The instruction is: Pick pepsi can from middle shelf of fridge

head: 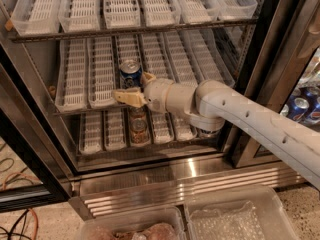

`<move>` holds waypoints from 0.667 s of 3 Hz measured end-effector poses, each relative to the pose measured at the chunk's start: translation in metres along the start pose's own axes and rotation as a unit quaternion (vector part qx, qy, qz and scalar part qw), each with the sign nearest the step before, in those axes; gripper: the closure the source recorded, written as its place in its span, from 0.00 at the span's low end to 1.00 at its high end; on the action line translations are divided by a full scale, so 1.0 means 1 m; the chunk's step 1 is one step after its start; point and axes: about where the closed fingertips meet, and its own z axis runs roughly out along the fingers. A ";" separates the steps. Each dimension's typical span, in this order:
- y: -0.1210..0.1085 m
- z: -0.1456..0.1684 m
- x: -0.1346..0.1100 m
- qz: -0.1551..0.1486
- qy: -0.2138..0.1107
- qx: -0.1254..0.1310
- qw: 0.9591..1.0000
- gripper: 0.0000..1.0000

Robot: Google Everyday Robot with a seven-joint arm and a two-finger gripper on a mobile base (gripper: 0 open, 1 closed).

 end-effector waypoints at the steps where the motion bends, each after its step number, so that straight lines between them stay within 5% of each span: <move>1: 0.001 0.001 0.000 0.000 0.000 -0.001 1.000 0.65; 2: -0.003 0.000 -0.002 0.000 0.000 -0.001 1.000 0.88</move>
Offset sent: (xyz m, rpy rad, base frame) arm -0.0016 0.0007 -0.0050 -0.0021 -0.0033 0.0115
